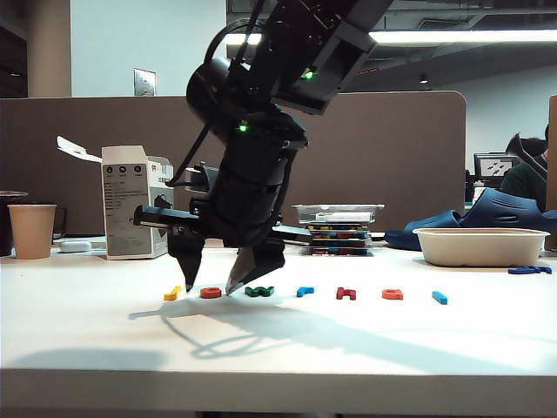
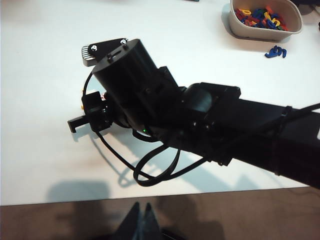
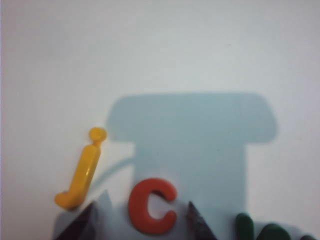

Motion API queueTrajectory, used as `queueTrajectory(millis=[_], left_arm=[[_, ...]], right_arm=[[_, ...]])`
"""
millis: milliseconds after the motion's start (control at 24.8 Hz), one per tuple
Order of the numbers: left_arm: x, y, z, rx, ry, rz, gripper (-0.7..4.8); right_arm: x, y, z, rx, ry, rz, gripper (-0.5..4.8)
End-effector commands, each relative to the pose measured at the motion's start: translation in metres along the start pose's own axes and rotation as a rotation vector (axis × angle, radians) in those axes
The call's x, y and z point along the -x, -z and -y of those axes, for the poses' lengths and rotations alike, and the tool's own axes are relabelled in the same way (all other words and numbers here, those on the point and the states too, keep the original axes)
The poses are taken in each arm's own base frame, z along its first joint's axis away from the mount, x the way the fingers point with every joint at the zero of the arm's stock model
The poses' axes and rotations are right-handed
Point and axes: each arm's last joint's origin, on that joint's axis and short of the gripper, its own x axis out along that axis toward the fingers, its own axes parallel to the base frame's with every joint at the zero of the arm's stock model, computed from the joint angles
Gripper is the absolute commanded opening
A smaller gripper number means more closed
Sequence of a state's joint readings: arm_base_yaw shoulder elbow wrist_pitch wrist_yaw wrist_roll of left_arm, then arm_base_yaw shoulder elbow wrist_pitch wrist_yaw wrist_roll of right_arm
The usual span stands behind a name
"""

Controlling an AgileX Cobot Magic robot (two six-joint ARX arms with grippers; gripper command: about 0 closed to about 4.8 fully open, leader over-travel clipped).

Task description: Select the appropriate letters from the row of letter magnets placed on the table to arrange into the word "car".

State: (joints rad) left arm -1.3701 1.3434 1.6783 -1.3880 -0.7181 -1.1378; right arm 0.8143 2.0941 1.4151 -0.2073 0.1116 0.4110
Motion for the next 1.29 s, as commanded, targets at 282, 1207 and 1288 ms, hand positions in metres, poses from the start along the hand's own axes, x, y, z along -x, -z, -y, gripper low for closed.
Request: queueTrajectory(millis=[282,1207,1288], left_arm=[[0.001,-0.001,-0.001,0.004,0.002,0.005,-0.05],[0.001,-0.001,-0.001,0.004,0.003,0.005,-0.05],[0.001,-0.001,-0.001,0.004,0.003,0.005,-0.06]], right_arm=[[-0.013,0.017,0.001,0.011,0.029,-0.094,2.11],[-0.014,0.028,0.006,0.024,0.081,-0.198,1.96],[-0.014,0.028,0.006,0.024,0.08,-0.198,1.55]])
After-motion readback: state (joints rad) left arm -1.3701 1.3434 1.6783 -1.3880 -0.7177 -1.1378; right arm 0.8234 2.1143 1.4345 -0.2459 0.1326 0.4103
